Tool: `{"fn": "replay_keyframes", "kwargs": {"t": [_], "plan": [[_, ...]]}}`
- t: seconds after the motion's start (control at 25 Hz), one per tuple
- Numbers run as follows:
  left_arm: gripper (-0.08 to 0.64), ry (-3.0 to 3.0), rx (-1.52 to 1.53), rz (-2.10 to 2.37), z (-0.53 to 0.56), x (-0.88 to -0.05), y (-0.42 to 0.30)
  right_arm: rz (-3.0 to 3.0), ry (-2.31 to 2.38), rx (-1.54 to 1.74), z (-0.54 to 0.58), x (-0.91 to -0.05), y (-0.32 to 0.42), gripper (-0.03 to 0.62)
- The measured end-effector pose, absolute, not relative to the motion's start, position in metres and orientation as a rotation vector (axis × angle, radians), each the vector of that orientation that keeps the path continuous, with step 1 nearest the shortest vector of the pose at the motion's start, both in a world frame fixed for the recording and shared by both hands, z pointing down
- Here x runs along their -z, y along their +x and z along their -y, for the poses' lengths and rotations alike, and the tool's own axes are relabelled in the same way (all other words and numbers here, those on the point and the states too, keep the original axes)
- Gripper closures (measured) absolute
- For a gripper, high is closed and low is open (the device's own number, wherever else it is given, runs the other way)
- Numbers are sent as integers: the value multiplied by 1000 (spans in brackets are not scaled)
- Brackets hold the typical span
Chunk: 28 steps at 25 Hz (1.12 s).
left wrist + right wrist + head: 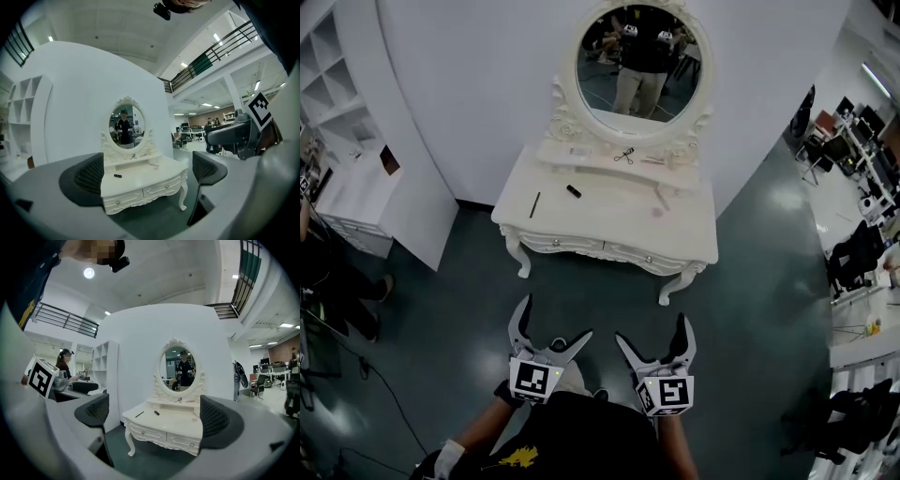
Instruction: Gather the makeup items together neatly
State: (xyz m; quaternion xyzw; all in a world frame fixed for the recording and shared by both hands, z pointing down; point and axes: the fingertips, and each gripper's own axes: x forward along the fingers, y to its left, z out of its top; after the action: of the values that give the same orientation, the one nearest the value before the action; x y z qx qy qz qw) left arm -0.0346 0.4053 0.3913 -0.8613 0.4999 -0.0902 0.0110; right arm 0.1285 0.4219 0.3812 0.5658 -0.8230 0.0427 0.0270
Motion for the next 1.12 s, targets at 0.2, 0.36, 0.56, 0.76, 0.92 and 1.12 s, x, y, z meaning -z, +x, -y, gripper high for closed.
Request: {"fn": "replay_keyframes", "kwargs": {"t": [0.2,0.36,0.56,0.76,0.92,1.12], "plan": [[-25,-2692,221,-1545,-334,-374,-73,2512,1764,-109,-352,-360,97,-6],[-25,-2711,194,-1522,-281,-370,-104,2462,1818,-139,-301,-352,79,-6],[-25,-2731,154,-1513,-227,-382,-150,2412,1864,-219,-255,-367,46,-6],[-25,-2765,223,-1475,-185,-396,-182,2354,1794,-182,-222,-381,8,-6],[-25,-2756,240,-1495,-148,-397,-207,2360,1802,-203,-191,-376,-7,-6],[-25,-2759,245,-1458,-114,-401,-208,2357,1771,-237,-164,-385,-6,40]]}}
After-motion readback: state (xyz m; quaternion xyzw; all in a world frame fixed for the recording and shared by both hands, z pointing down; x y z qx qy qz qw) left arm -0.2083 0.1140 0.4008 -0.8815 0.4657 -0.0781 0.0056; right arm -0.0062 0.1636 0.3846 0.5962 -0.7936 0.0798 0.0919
